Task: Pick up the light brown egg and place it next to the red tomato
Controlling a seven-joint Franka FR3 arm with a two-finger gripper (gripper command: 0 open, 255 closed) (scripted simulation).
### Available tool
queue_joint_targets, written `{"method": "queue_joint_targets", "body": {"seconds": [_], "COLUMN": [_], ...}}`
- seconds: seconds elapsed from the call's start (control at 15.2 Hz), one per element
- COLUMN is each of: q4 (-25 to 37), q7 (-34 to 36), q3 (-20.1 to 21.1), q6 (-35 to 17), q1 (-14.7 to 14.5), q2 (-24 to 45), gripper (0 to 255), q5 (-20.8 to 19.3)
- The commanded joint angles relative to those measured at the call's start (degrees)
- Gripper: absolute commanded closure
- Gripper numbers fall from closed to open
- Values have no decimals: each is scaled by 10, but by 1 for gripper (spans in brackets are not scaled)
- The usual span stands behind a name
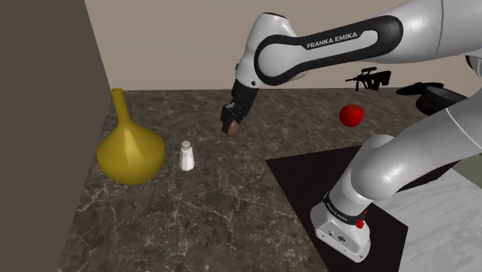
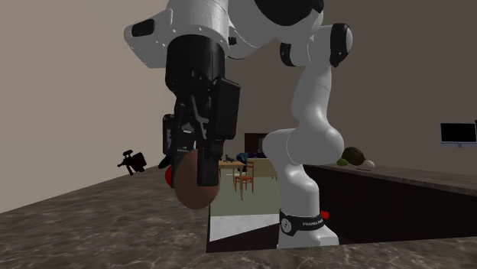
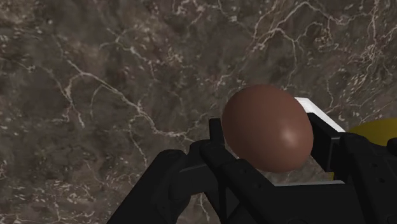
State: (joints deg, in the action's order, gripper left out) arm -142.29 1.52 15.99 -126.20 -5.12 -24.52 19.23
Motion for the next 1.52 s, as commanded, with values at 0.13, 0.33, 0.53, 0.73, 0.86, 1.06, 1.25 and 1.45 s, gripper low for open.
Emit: {"method": "queue_joint_targets", "body": {"seconds": [0.13, 0.33, 0.53, 0.73, 0.86, 1.06, 1.25, 1.45], "q4": [21, 39, 58, 78, 85, 49, 18, -6], "q7": [6, 10, 14, 18, 19, -19, -55, -92], "q3": [-4, -7, -9, -12, -13, -46, -80, -115], "q6": [33, 58, 81, 105, 113, 130, 148, 168], "q1": [2, 3, 4, 5, 6, 14, 25, 39], "q2": [-12, -19, -24, -28, -29, -73, -113, -148], "gripper": [255, 255, 255, 255, 255, 255, 255, 255], "q5": [-5, -9, -12, -16, -17, -20, -30, -46]}}
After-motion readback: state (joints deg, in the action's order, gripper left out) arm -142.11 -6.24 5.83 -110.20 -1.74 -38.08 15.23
